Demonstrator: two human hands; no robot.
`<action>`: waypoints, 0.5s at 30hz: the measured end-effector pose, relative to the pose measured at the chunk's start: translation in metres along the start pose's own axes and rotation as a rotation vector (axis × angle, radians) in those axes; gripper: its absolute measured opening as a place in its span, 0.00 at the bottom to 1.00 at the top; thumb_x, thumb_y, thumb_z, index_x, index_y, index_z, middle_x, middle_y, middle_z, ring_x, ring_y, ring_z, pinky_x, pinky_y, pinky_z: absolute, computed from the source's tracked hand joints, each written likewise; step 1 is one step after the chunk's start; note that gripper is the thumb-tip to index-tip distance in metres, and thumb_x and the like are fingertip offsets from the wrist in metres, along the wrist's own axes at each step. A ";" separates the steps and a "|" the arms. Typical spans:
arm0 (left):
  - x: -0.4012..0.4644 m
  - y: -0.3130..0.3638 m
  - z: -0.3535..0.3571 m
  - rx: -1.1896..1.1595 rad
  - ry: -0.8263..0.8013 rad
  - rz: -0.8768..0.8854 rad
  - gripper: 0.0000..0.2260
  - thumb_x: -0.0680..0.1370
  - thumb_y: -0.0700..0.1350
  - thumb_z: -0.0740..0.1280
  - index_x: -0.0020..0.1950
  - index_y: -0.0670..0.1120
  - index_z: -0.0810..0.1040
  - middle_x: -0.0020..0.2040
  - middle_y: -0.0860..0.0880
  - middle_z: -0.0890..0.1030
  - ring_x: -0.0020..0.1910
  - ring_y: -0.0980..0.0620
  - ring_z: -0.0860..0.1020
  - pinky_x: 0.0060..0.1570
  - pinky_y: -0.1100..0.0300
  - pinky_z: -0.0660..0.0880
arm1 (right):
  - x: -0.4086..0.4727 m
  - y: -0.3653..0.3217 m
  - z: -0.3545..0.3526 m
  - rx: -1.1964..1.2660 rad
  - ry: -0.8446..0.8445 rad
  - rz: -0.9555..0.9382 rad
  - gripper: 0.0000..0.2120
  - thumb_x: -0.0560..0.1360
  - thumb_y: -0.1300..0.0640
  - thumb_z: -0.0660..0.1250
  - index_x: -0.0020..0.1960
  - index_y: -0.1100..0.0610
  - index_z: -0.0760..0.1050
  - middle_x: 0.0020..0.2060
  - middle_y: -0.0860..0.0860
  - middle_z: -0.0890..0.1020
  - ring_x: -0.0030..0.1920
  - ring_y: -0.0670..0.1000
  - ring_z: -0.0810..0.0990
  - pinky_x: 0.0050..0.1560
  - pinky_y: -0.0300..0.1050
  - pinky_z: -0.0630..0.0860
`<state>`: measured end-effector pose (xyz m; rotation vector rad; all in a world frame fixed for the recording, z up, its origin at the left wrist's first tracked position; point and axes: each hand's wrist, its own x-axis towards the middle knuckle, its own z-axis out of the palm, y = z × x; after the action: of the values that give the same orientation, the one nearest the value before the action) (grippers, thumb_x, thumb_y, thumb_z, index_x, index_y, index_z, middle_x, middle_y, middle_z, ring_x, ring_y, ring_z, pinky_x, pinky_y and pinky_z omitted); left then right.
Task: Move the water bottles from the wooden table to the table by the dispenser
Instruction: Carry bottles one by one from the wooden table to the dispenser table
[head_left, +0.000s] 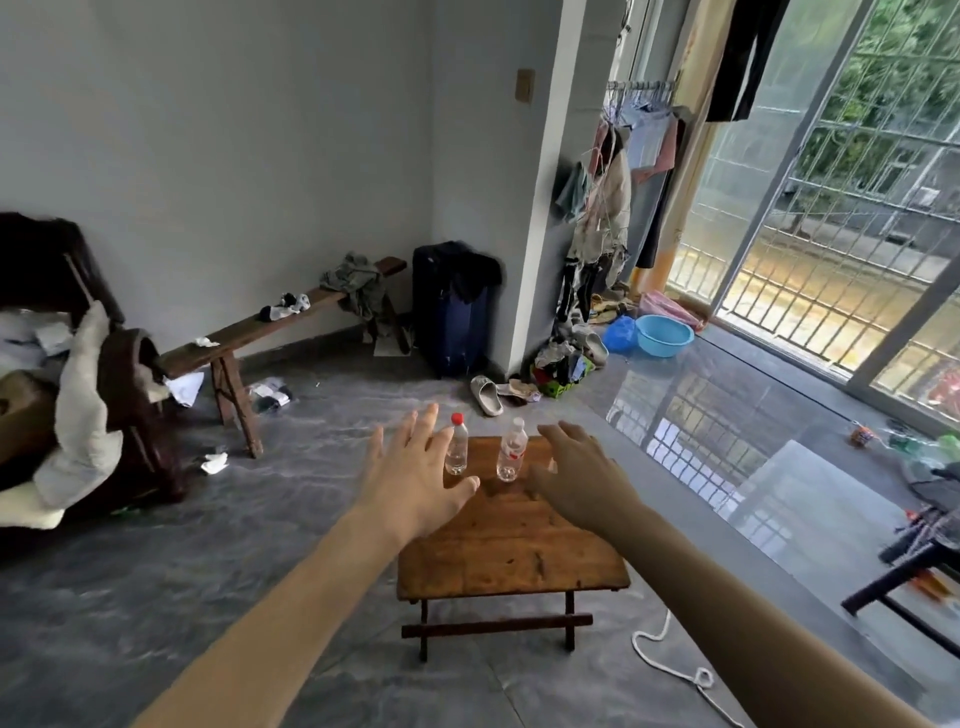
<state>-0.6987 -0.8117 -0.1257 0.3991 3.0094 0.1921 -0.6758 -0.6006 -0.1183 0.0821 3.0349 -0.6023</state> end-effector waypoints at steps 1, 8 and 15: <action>0.012 0.002 0.002 0.006 -0.001 -0.003 0.36 0.81 0.68 0.55 0.84 0.53 0.50 0.85 0.49 0.42 0.83 0.47 0.41 0.79 0.41 0.39 | 0.012 0.006 0.000 -0.003 -0.007 0.001 0.27 0.79 0.47 0.58 0.76 0.52 0.62 0.75 0.55 0.66 0.74 0.60 0.64 0.71 0.60 0.63; 0.102 0.027 0.009 0.059 -0.025 -0.004 0.36 0.81 0.67 0.55 0.83 0.52 0.51 0.85 0.49 0.42 0.84 0.46 0.41 0.79 0.40 0.40 | 0.119 0.048 -0.021 -0.016 -0.016 -0.036 0.26 0.78 0.49 0.61 0.75 0.53 0.63 0.73 0.55 0.67 0.72 0.58 0.66 0.68 0.57 0.67; 0.186 0.043 0.023 0.070 -0.097 -0.053 0.36 0.81 0.68 0.54 0.84 0.51 0.50 0.85 0.48 0.41 0.83 0.45 0.41 0.80 0.39 0.42 | 0.210 0.090 -0.012 0.028 -0.089 -0.022 0.27 0.78 0.49 0.61 0.75 0.53 0.63 0.74 0.54 0.67 0.72 0.58 0.65 0.68 0.58 0.67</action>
<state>-0.8637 -0.7183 -0.1581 0.3248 2.9332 0.0611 -0.8802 -0.5038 -0.1528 0.0230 2.9459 -0.6318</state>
